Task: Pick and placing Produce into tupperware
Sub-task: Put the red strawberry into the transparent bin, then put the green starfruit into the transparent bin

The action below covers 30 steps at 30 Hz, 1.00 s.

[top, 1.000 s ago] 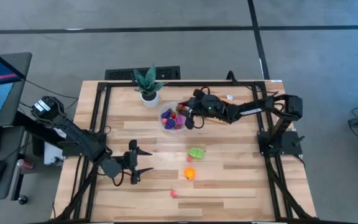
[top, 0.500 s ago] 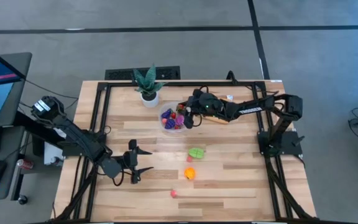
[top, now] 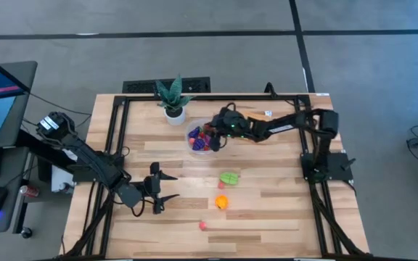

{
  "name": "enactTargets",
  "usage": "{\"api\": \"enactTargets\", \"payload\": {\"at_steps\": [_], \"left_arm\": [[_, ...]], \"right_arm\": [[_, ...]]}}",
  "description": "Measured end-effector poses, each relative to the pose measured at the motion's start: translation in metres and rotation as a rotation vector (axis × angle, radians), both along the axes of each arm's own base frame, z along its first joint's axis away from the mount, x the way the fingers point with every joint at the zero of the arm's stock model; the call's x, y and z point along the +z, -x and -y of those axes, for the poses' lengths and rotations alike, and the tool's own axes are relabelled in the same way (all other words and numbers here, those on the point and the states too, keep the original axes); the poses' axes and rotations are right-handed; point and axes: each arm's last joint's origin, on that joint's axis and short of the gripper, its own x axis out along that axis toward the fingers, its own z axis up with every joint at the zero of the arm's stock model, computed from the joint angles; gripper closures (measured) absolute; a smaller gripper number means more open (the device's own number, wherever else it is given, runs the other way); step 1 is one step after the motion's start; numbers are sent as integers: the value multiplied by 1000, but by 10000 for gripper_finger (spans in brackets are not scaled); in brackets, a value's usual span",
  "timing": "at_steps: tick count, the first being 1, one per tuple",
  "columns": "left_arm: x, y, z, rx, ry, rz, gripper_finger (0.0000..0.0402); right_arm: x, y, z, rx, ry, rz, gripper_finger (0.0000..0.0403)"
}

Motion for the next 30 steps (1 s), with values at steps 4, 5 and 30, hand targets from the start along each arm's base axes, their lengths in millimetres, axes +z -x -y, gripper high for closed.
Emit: {"api": "enactTargets", "payload": {"at_steps": [4,5,30], "left_arm": [[0,0,0,-2,-1,-3,125],[0,0,0,-3,-2,-4,125],[-1,1,1,-6,3,-14,125]], "right_arm": [[-8,-12,3,7,4,-21,223],[-7,-14,4,8,3,-20,223],[-6,-17,7,31,-19,-64,153]]}}
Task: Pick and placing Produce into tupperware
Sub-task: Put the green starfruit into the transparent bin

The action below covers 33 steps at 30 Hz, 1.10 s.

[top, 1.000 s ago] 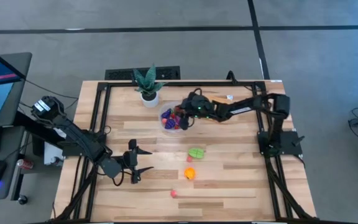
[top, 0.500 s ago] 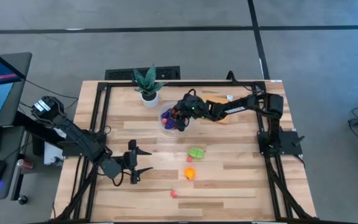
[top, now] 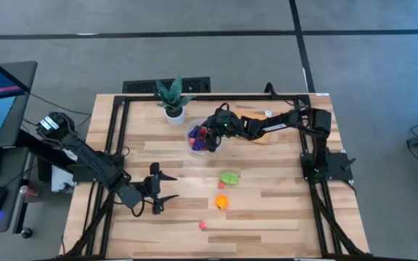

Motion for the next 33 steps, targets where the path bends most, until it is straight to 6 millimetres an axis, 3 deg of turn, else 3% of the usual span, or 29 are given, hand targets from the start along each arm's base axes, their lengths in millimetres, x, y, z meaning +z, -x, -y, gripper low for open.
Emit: {"api": "enactTargets", "payload": {"at_steps": [8,16,20,25,33], "left_arm": [[0,0,0,3,5,-1,125],[-2,1,-1,7,2,-16,125],[-2,1,-1,7,1,-18,125],[-3,1,-1,13,10,-27,125],[-4,1,-1,15,13,-30,125]], "right_arm": [[12,1,-12,53,44,-14,153],[45,18,-53,170,61,-128,153],[53,30,-77,225,62,-164,153],[54,45,-98,243,59,-202,153],[37,67,-122,262,7,-272,153]]}}
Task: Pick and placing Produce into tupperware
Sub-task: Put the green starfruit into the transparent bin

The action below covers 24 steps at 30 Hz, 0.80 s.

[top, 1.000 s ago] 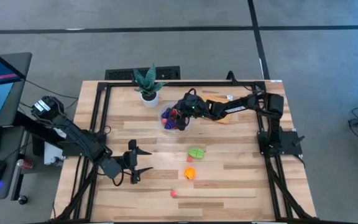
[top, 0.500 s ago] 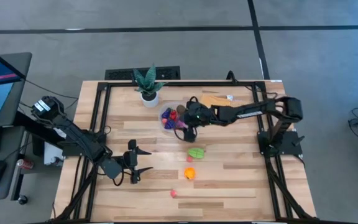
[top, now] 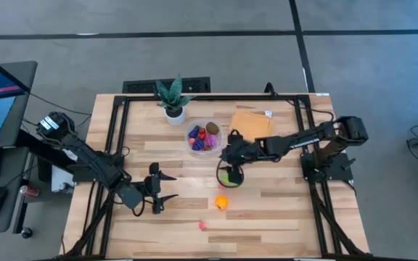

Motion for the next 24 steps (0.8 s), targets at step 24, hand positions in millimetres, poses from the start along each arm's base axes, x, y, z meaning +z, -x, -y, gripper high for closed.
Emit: {"api": "enactTargets", "payload": {"at_steps": [24], "left_arm": [[-2,1,-1,6,-14,-14,125]], "right_arm": [[-15,29,-33,-35,-98,-133,153]]}}
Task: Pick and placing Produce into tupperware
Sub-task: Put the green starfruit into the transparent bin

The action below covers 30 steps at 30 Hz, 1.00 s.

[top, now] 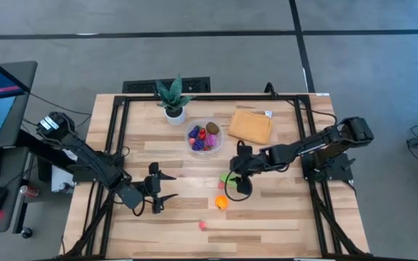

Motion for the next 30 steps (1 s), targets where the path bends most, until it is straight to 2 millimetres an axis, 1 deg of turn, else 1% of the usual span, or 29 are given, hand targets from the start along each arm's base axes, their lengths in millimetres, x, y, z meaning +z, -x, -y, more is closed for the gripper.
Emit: {"api": "enactTargets", "payload": {"at_steps": [9,13,21,27,30], "left_arm": [[-1,0,0,2,-5,-6,125],[-1,0,0,2,-4,-5,125],[-1,1,-1,21,-11,-7,125],[-2,1,-2,26,-9,-11,125],[-2,1,-2,27,-11,-15,125]], "right_arm": [[1,-1,0,-29,-31,9,152],[1,-1,-2,-30,-37,10,143],[1,-1,-7,-18,-40,19,94],[-11,-6,-6,-21,-34,-11,55],[-17,-7,-7,-22,-30,-33,42]]}}
